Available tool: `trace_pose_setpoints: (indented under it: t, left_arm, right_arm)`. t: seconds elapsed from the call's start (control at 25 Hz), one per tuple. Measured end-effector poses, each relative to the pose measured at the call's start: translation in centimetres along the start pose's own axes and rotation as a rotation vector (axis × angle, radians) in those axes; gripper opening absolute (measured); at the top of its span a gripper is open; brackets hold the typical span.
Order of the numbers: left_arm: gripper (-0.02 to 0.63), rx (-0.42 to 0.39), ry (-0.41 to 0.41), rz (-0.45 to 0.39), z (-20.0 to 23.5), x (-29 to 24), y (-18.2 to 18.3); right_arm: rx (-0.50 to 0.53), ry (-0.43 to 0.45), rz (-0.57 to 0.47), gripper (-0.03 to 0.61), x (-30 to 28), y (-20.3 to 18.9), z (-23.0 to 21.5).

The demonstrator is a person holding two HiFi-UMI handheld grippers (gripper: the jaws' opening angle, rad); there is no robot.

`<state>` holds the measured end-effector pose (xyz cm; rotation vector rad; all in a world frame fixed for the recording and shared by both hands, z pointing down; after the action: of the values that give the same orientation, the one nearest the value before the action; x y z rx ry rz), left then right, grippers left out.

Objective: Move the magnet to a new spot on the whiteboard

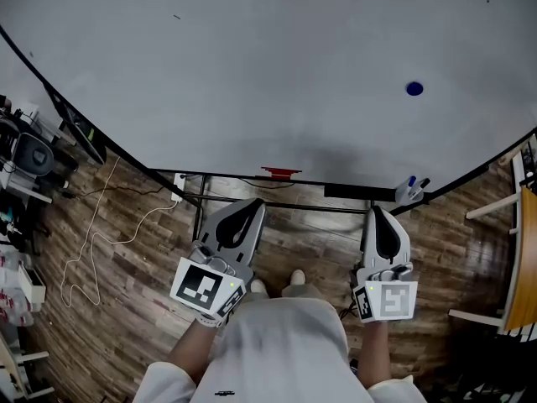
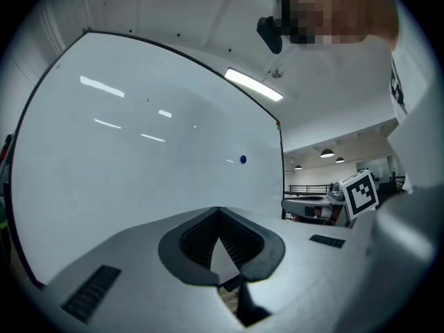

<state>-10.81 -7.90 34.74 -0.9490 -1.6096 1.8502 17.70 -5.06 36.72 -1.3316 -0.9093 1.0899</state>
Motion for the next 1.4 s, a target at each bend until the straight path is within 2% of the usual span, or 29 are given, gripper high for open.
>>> trace_pose_setpoints:
  t: [0.44, 0.84, 1.16, 1.4]
  left_arm:
    - [0.006, 0.036, 0.043, 0.036, 0.0, 1.5, -2.6]
    - [0.006, 0.048, 0.047, 0.036, -0.1, 1.3, -3.0]
    - [0.006, 0.055, 0.048, 0.039, 0.0, 1.2, -3.2]
    - [0.006, 0.057, 0.047, 0.043, -0.1, 1.2, -3.1]
  right_arm:
    - [0.014, 0.038, 0.013, 0.009, 0.2, -1.1, 1.2]
    - [0.029, 0.081, 0.020, 0.009, -0.4, -0.8, 1.7]
    - [0.010, 0.076, 0.027, 0.009, -0.3, -1.2, 1.5]
    - [0.041, 0.081, 0.022, 0.009, -0.3, -0.7, 1.6]
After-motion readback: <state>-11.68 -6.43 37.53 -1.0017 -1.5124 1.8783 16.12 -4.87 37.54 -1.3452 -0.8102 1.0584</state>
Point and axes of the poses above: the fingertips, and each gripper's own axes: x backward along the fingers, z to its left, y out of its top, the point moved 10 cm from there along x, backward along the fingers, and after that the axes turned 8 degrees about z, right-handed, at the moved point
